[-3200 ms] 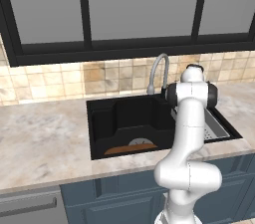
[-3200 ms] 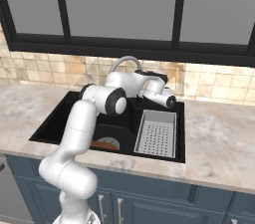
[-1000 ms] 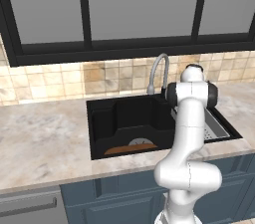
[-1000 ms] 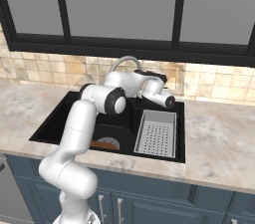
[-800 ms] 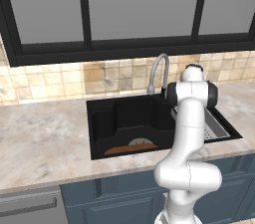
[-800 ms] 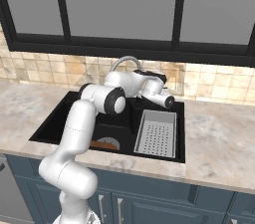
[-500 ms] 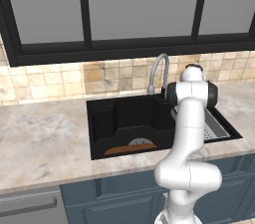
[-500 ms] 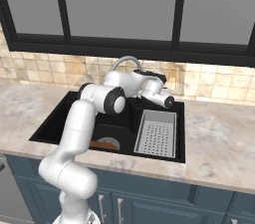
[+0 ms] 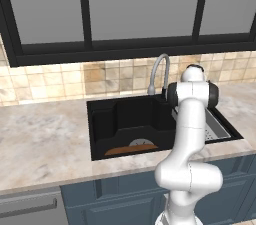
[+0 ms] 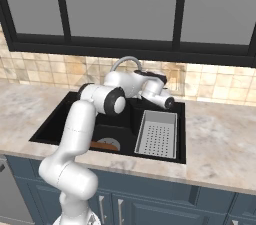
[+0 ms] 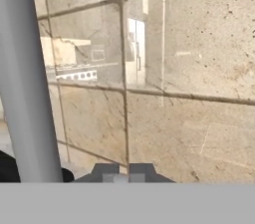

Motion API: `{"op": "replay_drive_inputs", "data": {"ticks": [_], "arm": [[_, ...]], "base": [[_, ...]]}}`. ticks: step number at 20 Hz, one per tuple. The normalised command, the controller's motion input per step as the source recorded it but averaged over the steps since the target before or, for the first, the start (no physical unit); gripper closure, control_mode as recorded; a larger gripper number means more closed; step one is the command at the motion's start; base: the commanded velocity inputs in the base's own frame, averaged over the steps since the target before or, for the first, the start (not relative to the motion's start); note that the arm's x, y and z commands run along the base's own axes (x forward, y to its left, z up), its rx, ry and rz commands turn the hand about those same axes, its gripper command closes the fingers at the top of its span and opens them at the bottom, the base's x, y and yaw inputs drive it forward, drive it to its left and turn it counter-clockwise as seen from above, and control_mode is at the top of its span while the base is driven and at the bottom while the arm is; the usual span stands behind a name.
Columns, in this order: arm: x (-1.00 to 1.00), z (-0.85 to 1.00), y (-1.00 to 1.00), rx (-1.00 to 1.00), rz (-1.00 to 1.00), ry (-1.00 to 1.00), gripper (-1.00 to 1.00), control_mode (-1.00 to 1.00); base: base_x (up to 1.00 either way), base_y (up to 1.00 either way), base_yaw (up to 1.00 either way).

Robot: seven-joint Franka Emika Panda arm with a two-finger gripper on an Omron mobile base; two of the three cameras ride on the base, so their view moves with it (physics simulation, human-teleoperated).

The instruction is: Turn on the sink faucet with hot water and rinse the cutting board for ten seconds, then turn off the faucet. Push the cutting board to reach the water if necessary.

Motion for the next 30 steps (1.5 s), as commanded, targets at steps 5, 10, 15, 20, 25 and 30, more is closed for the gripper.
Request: {"op": "replay_drive_inputs", "data": {"ticks": [5,10,15,20,25,30], "arm": [[0.00,0.00,0.00,0.00,0.00,-0.11,1.00,-1.00],[0.00,0.00,0.00,0.00,0.00,-0.14,1.00,-1.00],[0.00,0.00,0.00,0.00,0.00,-0.05,1.00,-1.00],[0.00,0.00,0.00,0.00,0.00,0.00,1.00,-1.00],[0.00,0.00,-0.15,0.00,0.00,0.00,1.00,-1.00],[0.00,0.00,-0.33,0.00,0.00,0.00,1.00,-1.00]], "base": [[0.00,0.00,0.00],[0.00,0.00,0.00],[0.00,0.00,0.00],[0.00,0.00,0.00],[0.00,0.00,0.00],[0.00,0.00,0.00]]}}
